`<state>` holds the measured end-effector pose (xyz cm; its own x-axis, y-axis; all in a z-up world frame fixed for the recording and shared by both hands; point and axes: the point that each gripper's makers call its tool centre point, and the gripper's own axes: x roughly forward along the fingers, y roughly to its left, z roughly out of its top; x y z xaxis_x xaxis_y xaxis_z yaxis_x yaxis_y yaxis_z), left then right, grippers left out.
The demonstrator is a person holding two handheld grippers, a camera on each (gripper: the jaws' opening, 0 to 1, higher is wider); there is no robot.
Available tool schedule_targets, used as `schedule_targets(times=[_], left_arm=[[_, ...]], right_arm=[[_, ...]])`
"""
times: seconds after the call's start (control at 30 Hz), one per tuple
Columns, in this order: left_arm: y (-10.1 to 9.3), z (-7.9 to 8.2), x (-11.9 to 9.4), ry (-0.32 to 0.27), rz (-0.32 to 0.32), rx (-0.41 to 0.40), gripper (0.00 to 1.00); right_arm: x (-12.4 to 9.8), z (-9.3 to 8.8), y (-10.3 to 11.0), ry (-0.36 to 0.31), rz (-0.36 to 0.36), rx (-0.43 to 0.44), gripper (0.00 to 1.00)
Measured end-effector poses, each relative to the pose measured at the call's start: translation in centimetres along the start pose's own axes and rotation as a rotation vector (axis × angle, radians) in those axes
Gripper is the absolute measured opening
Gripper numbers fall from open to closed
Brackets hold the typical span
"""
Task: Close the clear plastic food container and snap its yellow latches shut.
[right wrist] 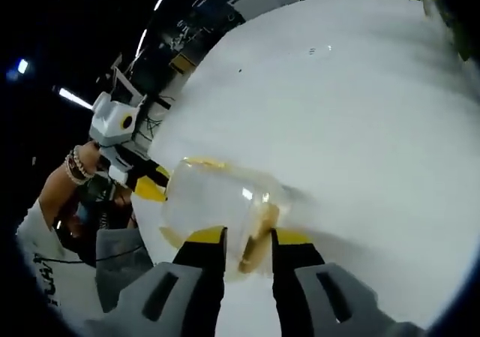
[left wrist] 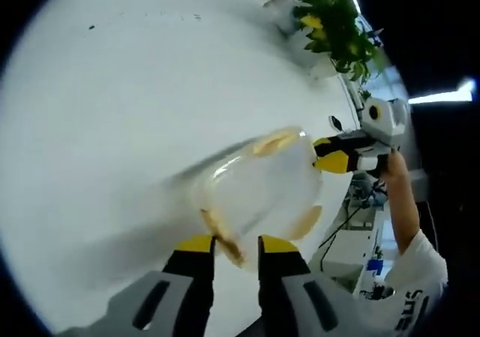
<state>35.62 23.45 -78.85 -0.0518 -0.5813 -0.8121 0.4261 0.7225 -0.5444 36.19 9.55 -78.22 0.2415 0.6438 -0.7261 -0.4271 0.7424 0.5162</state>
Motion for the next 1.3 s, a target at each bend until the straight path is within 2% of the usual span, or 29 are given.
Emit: schedule_targets(times=[0.03, 0.1, 0.13, 0.17, 0.23, 0.27, 0.3, 0.33, 0.37, 0.4, 0.47, 0.5, 0.57, 0.6, 0.7, 0.73, 0.77, 0.83, 0.9, 0.93, 0.97, 1.03, 1.1, 1.2, 1.3], left_arm=[[-0.1, 0.3, -0.3, -0.031, 0.002, 0.026, 0.18], [-0.3, 0.8, -1.1, -0.085, 0.007, -0.018, 0.32], [-0.2, 1.0, -1.6, -0.106, 0.021, -0.013, 0.36], [0.0, 1.7, -2.6, -0.151, 0.057, 0.017, 0.36], [-0.2, 3.1, -4.0, -0.25, 0.094, 0.099, 0.27], [-0.7, 4.6, -4.8, -0.357, 0.113, 0.155, 0.23], [-1.3, 5.0, -4.9, -0.403, 0.099, 0.159, 0.24], [-2.6, 5.1, -4.7, -0.439, 0.056, 0.173, 0.23], [-3.4, 5.0, -4.5, -0.456, 0.027, 0.181, 0.2], [-4.6, 4.8, -4.0, -0.482, -0.007, 0.172, 0.16], [-5.9, 3.9, -3.0, -0.479, -0.054, 0.175, 0.03], [-6.1, 3.7, -2.8, -0.479, -0.061, 0.179, 0.0], [-5.9, 3.0, -1.9, -0.481, -0.05, 0.184, 0.0], [-6.1, 2.7, -1.5, -0.49, -0.066, 0.17, 0.0], [-7.7, 2.0, -0.6, -0.512, -0.174, 0.144, 0.0], [-8.0, 2.1, -0.4, -0.524, -0.192, 0.148, 0.0], [-8.4, 1.8, 0.1, -0.536, -0.193, 0.171, 0.0], [-9.1, 0.9, 0.9, -0.523, -0.186, 0.255, 0.0], [-9.2, 1.1, 1.6, -0.507, -0.185, 0.237, 0.0], [-9.3, 1.3, 1.8, -0.499, -0.211, 0.221, 0.0], [-9.9, 1.2, 1.8, -0.492, -0.26, 0.177, 0.0], [-10.0, 1.2, 1.9, -0.476, -0.294, 0.145, 0.0], [-9.5, 1.4, 1.9, -0.488, -0.272, 0.141, 0.0], [-9.4, 1.2, 1.7, -0.48, -0.298, 0.119, 0.0], [-9.3, 1.2, 1.6, -0.48, -0.295, 0.122, 0.0]], right_arm=[[-0.1, 0.1, 0.1, -0.003, -0.01, -0.005, 0.23], [-0.6, 0.8, 0.6, -0.02, -0.015, -0.006, 0.34], [-0.8, 1.2, 0.8, -0.03, -0.024, -0.011, 0.39], [-1.2, 1.7, 0.7, -0.049, -0.041, -0.02, 0.42], [-2.0, 2.9, 0.4, -0.084, -0.081, -0.05, 0.36], [-2.2, 3.9, 0.1, -0.128, -0.108, -0.045, 0.28], [-2.2, 4.6, 0.1, -0.158, -0.117, -0.047, 0.21], [-2.0, 5.2, 0.7, -0.173, -0.1, -0.077, 0.13], [-1.8, 5.4, 1.2, -0.174, -0.086, -0.084, 0.04], [-1.3, 5.7, 2.0, -0.172, -0.064, -0.093, 0.0], [-0.6, 6.0, 3.3, -0.162, -0.018, -0.109, 0.0], [0.0, 5.9, 3.7, -0.136, -0.002, -0.128, 0.0], [0.8, 6.0, 3.9, -0.093, 0.01, -0.167, 0.0], [1.1, 6.0, 3.9, -0.082, 0.001, -0.173, 0.0], [2.0, 5.6, 4.0, -0.048, -0.016, -0.215, 0.0], [2.4, 5.6, 4.0, -0.036, -0.023, -0.219, 0.0], [2.4, 5.5, 4.1, -0.036, -0.022, -0.223, 0.0], [2.9, 5.5, 4.3, -0.019, -0.011, -0.234, 0.0], [3.5, 5.0, 4.5, 0.012, -0.007, -0.246, 0.0], [3.7, 4.9, 4.5, 0.032, -0.014, -0.27, 0.0], [3.9, 5.1, 4.4, 0.038, -0.016, -0.287, 0.0], [4.2, 5.5, 4.6, 0.029, -0.018, -0.296, 0.0], [4.2, 5.9, 4.8, 0.02, -0.018, -0.305, 0.0], [4.4, 6.6, 4.7, 0.014, -0.023, -0.315, 0.0], [4.4, 6.9, 4.0, 0.018, -0.047, -0.318, 0.0]])
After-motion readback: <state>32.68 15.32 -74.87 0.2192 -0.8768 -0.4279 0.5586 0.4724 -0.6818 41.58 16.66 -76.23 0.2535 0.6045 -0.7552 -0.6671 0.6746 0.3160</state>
